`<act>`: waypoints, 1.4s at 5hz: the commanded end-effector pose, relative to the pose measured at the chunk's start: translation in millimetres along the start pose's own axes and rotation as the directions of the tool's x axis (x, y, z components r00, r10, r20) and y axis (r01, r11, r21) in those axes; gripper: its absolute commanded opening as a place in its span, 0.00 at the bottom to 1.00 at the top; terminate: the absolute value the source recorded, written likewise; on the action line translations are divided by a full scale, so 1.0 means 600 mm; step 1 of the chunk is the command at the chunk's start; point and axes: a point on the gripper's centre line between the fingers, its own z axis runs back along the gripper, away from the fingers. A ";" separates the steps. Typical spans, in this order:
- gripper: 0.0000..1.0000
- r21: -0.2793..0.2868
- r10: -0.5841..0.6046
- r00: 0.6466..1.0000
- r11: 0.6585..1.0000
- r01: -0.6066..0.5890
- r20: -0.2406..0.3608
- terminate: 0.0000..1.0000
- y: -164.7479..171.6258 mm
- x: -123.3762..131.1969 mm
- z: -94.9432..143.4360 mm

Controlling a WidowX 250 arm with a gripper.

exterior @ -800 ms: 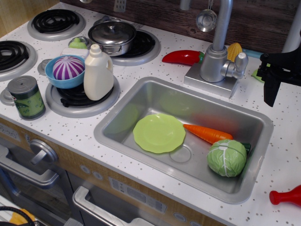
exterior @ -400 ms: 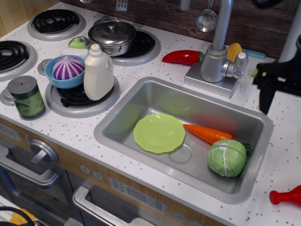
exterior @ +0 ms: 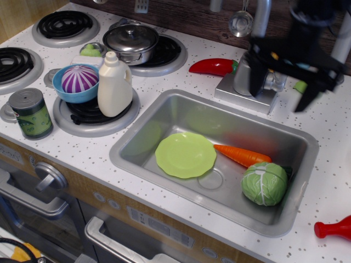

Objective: Put detergent in sink

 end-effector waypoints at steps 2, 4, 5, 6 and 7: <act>1.00 0.134 -0.127 0.990 0.984 0.118 0.065 0.00 0.203 0.005 0.057; 1.00 0.166 -0.150 0.987 0.976 0.139 0.058 0.00 0.294 -0.006 0.022; 1.00 0.180 -0.134 0.988 0.976 0.120 0.071 0.00 0.323 -0.021 0.010; 1.00 0.154 -0.145 0.987 0.979 0.132 0.075 0.00 0.332 -0.029 -0.011; 1.00 0.123 -0.151 0.986 0.982 0.141 0.076 0.00 0.337 -0.037 -0.030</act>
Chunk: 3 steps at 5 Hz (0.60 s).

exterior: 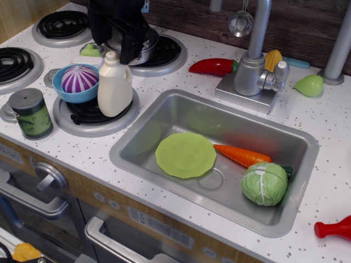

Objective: Put detergent in sink

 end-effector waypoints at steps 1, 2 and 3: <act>1.00 -0.027 -0.008 0.999 1.000 0.010 0.054 0.00 0.015 -0.011 -0.003; 0.00 -0.074 0.026 0.999 0.997 -0.023 0.043 0.00 0.001 -0.016 -0.024; 0.00 -0.096 0.027 0.999 0.995 -0.023 0.041 0.00 -0.011 -0.018 -0.028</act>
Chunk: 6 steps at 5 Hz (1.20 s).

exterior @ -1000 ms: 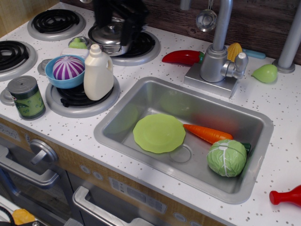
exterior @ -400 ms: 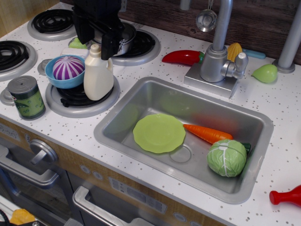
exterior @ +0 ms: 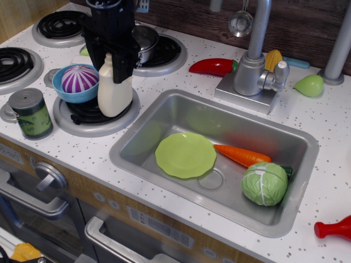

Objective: Put detergent in sink

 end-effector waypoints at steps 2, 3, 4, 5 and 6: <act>0.00 0.000 -0.051 0.999 0.999 0.051 -0.009 0.00 -0.037 0.026 0.059; 0.00 0.006 -0.035 0.999 0.999 0.035 -0.020 0.00 -0.093 0.040 0.090; 0.00 -0.013 -0.025 1.000 1.000 0.025 0.019 0.00 -0.138 0.048 0.069; 0.00 -0.043 -0.030 0.996 0.998 0.034 0.090 0.00 -0.173 0.051 0.017; 0.00 -0.059 -0.031 0.994 0.998 0.037 0.103 0.00 -0.183 0.048 0.004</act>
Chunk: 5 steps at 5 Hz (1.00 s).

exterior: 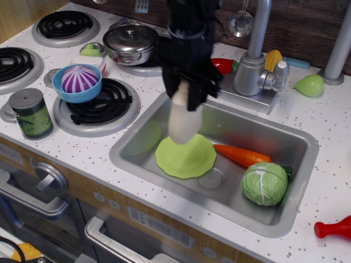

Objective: Put detergent in sink

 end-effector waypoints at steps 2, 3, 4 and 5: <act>0.00 -0.041 0.053 0.997 0.998 -0.051 0.048 0.00 -0.049 -0.025 -0.004; 0.00 -0.139 -0.019 0.999 0.990 0.024 0.039 0.00 -0.067 -0.045 -0.019; 0.00 -0.192 -0.056 0.996 0.979 0.067 0.062 0.00 -0.066 -0.051 -0.029; 1.00 -0.190 -0.024 0.995 0.981 0.043 0.101 0.00 -0.069 -0.052 -0.033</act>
